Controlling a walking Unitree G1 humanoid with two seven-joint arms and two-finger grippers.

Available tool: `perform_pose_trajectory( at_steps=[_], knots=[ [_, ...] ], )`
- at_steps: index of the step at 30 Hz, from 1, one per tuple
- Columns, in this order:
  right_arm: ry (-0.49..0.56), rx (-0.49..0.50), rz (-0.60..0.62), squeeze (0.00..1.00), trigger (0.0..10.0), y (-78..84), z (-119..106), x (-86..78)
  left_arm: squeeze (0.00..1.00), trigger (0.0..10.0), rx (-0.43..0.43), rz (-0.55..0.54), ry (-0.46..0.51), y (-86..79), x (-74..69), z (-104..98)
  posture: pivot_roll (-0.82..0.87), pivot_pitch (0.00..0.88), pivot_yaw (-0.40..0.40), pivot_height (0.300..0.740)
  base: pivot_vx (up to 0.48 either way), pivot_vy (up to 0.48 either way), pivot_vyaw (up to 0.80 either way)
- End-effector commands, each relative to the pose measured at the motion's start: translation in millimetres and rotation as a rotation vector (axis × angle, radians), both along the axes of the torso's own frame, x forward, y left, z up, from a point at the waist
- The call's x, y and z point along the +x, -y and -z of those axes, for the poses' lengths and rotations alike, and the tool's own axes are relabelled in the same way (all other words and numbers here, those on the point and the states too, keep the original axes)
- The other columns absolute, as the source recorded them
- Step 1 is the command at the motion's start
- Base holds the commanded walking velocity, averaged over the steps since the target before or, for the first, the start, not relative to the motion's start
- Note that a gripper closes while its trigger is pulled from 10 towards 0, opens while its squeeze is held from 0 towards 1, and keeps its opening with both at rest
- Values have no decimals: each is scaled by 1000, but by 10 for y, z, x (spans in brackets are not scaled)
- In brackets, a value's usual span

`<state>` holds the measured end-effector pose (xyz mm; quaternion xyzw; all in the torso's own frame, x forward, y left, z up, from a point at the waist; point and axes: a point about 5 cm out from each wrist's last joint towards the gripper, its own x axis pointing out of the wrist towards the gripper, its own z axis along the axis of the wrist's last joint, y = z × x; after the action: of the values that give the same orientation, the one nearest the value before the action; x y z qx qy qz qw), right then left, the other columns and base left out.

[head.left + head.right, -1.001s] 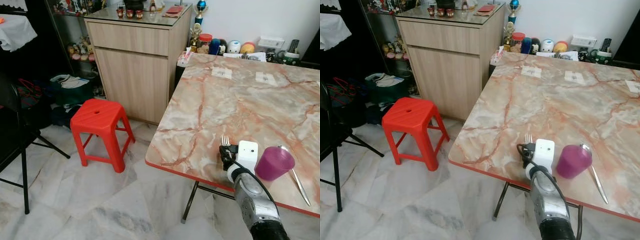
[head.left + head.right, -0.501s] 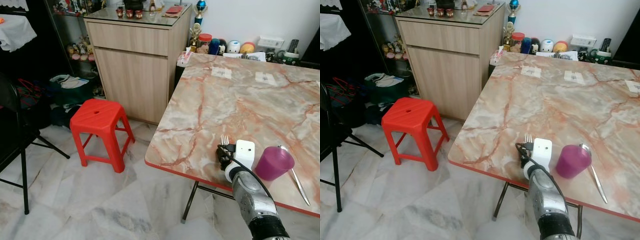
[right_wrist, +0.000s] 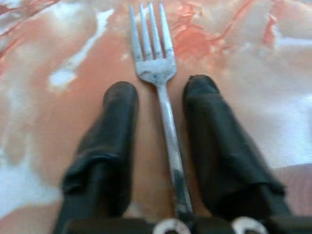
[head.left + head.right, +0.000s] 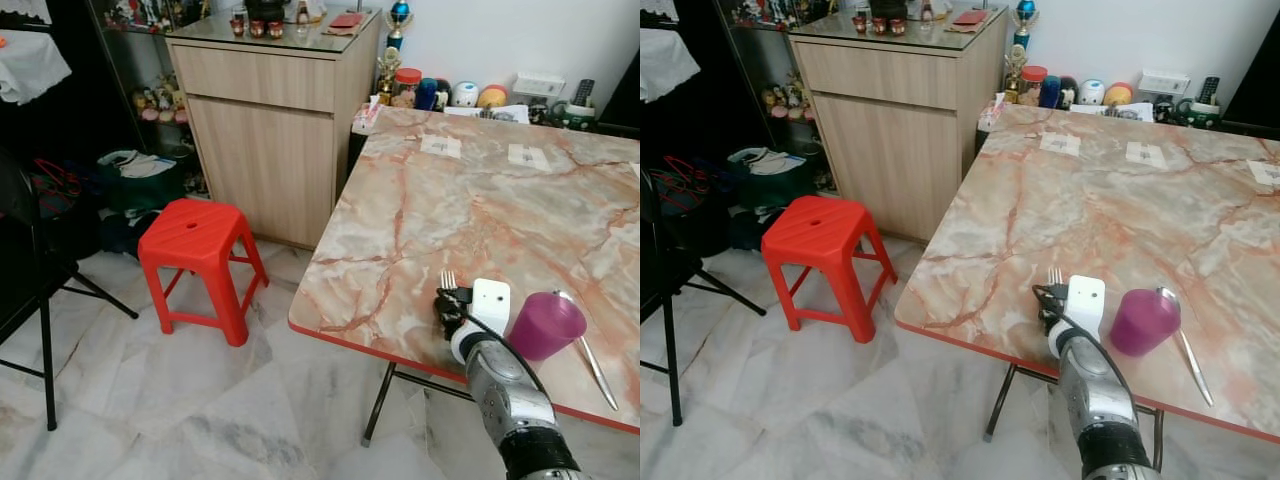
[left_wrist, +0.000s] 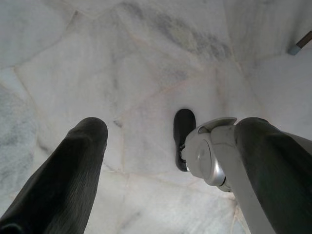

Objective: Setting the table

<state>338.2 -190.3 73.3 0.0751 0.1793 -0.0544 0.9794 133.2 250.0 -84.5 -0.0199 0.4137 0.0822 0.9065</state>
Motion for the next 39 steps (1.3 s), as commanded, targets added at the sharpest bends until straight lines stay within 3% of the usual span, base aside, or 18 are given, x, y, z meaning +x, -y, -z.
perform_pose_trajectory(
  at_steps=[1,28,33,35,36,37,39],
  knots=[
    [-95,27,-9,0,0,-38,188,-88,0,10000,-13,-7,-23,11,-75,31,51,107,-7,740,0,0,0],
    [-115,11,-95,0,0,-151,245,-121,0,10000,-40,19,19,211,103,20,51,107,-12,740,0,0,0],
    [-59,-19,-125,0,0,-191,190,-101,0,10000,-37,25,25,223,100,19,49,102,-10,740,0,0,0],
    [43,-10,-145,0,6353,-247,76,-69,0,10000,-35,27,24,195,27,31,47,99,-9,740,0,0,0],
    [64,-9,-147,0,6353,-255,52,-65,0,10000,-35,27,23,190,13,33,47,99,-9,740,0,0,0],
    [93,-23,-159,0,10000,-268,17,-62,0,10000,-35,27,21,180,-8,37,46,94,-9,740,0,0,0],
    [157,-30,-186,0,10000,-312,-61,-68,0,10000,-33,23,10,153,-68,48,44,89,-8,740,0,0,0]
  ],
)
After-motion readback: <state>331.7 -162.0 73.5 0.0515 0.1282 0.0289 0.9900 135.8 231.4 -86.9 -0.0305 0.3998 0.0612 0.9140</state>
